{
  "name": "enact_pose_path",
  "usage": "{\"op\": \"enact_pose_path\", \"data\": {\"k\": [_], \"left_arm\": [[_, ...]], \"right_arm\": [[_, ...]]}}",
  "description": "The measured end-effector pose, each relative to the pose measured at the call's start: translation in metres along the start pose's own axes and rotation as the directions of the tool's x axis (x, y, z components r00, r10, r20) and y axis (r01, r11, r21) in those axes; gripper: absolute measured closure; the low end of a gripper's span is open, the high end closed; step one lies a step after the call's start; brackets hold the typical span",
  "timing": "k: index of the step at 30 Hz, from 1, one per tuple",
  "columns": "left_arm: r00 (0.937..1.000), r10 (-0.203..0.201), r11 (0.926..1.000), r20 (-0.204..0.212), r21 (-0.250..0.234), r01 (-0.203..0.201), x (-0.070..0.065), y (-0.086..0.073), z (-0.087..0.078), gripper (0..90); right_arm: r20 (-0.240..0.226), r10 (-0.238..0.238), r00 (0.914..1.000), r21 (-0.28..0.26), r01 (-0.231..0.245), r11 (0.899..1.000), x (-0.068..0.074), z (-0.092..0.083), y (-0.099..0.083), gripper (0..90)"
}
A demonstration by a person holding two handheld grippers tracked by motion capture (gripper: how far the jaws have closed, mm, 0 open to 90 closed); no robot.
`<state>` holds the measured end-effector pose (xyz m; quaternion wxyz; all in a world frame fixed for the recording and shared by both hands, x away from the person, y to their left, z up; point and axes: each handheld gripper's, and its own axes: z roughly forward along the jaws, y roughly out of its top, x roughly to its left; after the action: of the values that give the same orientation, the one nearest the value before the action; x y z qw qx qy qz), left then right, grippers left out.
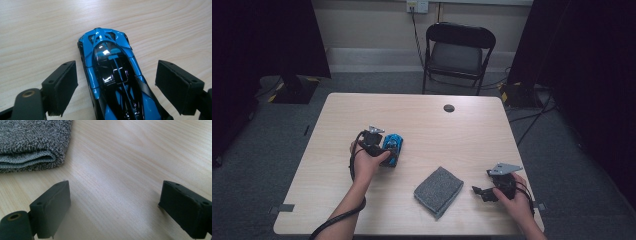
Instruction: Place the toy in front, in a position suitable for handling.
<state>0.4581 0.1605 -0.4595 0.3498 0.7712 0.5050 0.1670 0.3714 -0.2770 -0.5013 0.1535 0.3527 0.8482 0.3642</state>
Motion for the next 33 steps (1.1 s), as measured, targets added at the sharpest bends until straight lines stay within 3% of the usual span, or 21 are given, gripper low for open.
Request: {"op": "enact_pose_path", "data": {"k": [7,11,15,17,23,33], "left_arm": [[0.9994,-0.034,0.9994,-0.011,0.009,0.034,-0.003,0.003,0.014,17.0],[0.9990,-0.034,0.9993,-0.028,0.015,0.035,-0.005,0.004,0.021,16.6],[0.9988,-0.038,0.9987,-0.030,0.032,0.039,-0.006,0.004,0.026,16.6],[0.9980,-0.039,0.9978,-0.050,0.051,0.042,-0.006,0.003,0.029,16.4],[0.9956,-0.069,0.9946,-0.064,0.073,0.073,-0.008,-0.002,0.039,17.2],[0.9933,-0.066,0.9956,-0.095,0.060,0.072,-0.010,-0.002,0.041,21.0]], "right_arm": [[-0.003,-0.004,1.0000,0.000,0.004,1.000,-0.001,0.000,0.000,8.9],[-0.003,-0.004,1.0000,0.001,0.004,1.000,-0.001,0.000,0.000,8.9],[-0.003,-0.005,1.0000,0.000,0.005,1.000,-0.001,0.000,0.000,8.9],[-0.004,-0.006,1.0000,0.000,0.006,1.000,-0.001,0.000,0.000,8.9],[-0.004,-0.006,1.0000,0.001,0.006,1.000,-0.001,0.000,0.000,8.9],[-0.004,-0.005,1.0000,0.001,0.005,1.000,-0.001,0.001,0.001,8.9]]}}
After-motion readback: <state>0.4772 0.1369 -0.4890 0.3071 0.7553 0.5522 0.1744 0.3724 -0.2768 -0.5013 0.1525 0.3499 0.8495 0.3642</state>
